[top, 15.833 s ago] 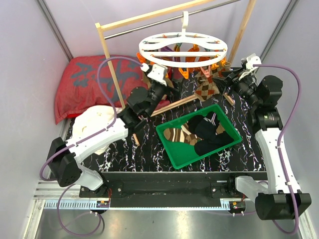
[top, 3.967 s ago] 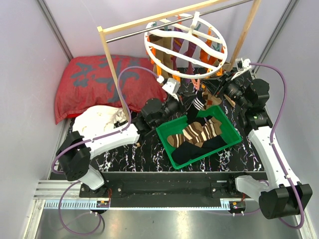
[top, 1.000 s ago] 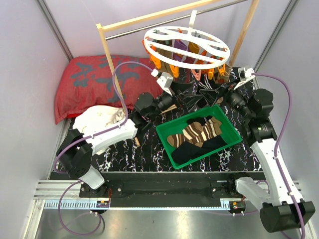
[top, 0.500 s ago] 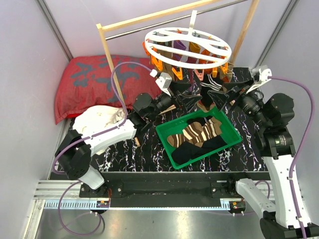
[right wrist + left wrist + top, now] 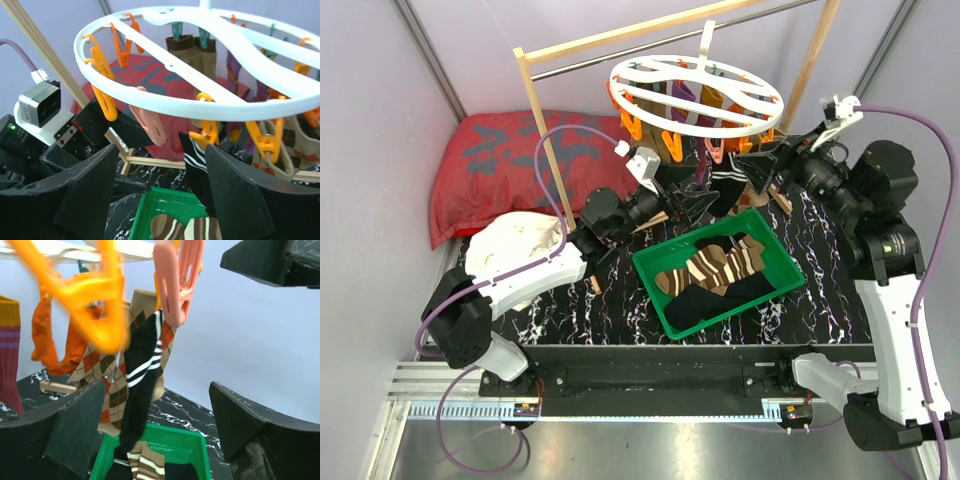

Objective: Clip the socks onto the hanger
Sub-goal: Open the clamp at the hanger.

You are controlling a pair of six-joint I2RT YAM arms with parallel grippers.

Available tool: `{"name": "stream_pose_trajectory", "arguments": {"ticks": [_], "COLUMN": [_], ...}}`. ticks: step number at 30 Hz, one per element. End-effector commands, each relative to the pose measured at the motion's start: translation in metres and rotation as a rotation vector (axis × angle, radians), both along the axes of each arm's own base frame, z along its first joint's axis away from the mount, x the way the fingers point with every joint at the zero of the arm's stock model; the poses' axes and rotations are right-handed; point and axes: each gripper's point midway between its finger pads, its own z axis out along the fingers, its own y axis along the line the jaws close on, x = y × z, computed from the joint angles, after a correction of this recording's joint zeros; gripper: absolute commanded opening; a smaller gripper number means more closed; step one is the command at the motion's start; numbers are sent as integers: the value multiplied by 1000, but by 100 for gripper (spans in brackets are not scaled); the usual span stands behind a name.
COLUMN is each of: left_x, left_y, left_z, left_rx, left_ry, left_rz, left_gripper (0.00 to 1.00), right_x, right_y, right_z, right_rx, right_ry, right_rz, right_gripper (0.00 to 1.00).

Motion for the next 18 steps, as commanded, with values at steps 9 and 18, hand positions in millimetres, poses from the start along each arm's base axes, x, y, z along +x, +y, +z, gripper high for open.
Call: {"name": "stream_pose_trajectory", "arguments": {"ticks": [9, 18], "left_x": [9, 12], "left_y": [11, 8], "left_z": [36, 34], "left_rx": [-47, -27], "left_ry": [-48, -48], "left_rz": [85, 88], "left_gripper": [89, 89], "right_x": [16, 33], "right_y": [27, 35], "right_z": [4, 7], "right_rx": [-84, -44], "right_ry": [8, -20], "right_rz": [-64, -100], "right_gripper": [75, 66]}}
